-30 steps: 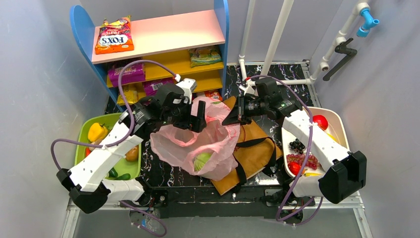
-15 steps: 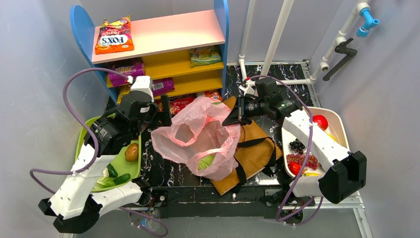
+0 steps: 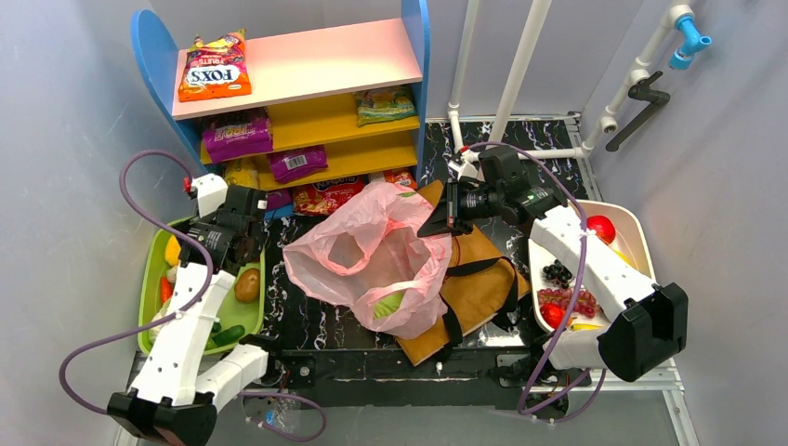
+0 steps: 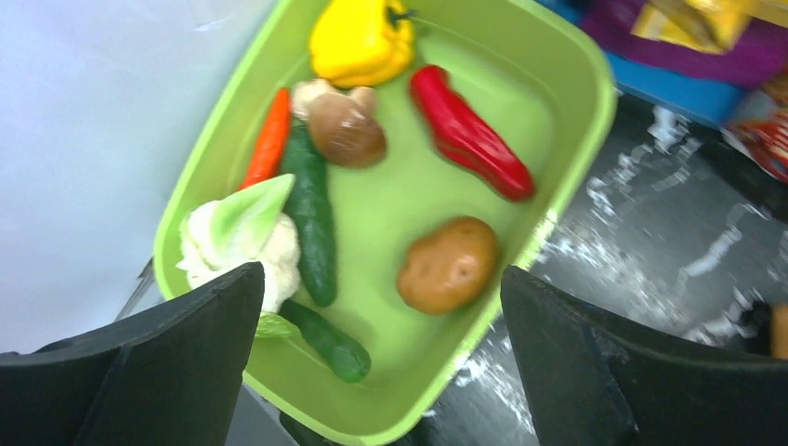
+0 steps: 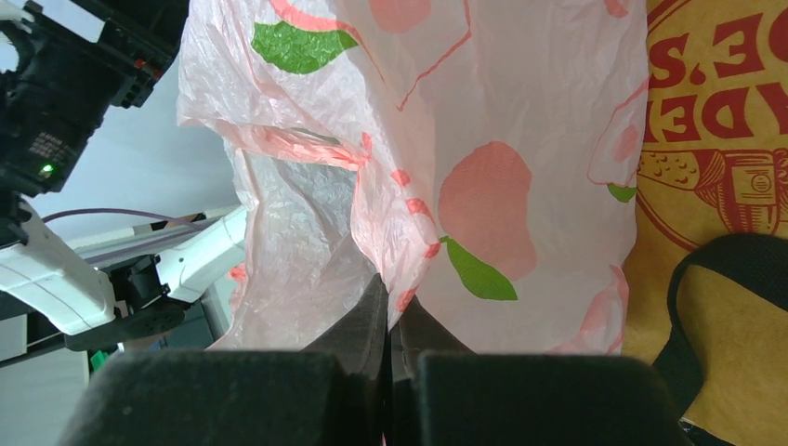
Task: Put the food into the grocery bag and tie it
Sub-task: Pick up the fake vegetable from the bin.
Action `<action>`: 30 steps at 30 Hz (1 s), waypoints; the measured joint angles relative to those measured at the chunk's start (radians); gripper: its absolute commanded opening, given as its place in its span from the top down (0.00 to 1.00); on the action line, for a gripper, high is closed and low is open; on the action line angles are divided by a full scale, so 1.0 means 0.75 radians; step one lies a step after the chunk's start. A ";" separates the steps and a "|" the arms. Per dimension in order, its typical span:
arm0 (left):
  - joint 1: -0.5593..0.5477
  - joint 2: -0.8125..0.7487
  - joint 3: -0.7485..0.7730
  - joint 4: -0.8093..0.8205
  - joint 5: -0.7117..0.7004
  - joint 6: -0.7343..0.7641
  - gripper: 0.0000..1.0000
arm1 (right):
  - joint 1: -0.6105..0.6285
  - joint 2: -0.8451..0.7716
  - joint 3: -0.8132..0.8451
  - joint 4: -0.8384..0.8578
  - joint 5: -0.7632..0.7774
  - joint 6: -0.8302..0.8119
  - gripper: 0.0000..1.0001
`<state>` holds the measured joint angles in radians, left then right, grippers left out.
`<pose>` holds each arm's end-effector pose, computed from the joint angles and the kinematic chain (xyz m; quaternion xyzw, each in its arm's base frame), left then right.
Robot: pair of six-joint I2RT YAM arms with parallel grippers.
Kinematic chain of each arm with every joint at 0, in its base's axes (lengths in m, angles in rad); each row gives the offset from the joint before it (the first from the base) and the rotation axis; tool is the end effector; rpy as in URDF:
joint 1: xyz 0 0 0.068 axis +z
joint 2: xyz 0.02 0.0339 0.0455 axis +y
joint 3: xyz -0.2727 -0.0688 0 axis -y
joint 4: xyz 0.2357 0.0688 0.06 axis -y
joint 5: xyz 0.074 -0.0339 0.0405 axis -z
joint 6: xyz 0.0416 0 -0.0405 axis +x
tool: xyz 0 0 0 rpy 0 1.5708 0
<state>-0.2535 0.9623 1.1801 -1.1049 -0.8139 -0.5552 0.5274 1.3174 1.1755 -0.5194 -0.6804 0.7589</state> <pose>0.1490 -0.0074 0.3673 -0.2612 0.8354 0.2217 0.4297 0.2265 0.1622 0.3382 -0.0478 0.8581 0.4882 0.1516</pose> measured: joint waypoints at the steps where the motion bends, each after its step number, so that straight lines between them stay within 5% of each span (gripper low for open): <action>1: 0.015 -0.006 -0.023 0.006 -0.034 -0.010 0.02 | 0.000 0.000 0.000 0.001 -0.001 0.001 0.99; 7: 0.138 -0.052 -0.247 0.179 -0.259 -0.003 0.02 | 0.000 0.000 -0.001 0.011 -0.006 0.008 0.99; 12: 0.384 -0.069 -0.435 0.356 -0.201 0.079 0.02 | 0.000 0.000 -0.003 0.042 -0.028 0.033 0.99; 30: 0.822 0.151 -0.523 0.476 -0.221 -0.044 0.02 | 0.000 0.023 -0.074 0.142 -0.091 0.051 0.99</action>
<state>0.3630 1.0756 0.7879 -0.7483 -0.9798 -0.5884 0.5274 1.3350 1.1202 -0.4129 -0.7483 0.7971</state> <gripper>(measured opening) 0.981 0.023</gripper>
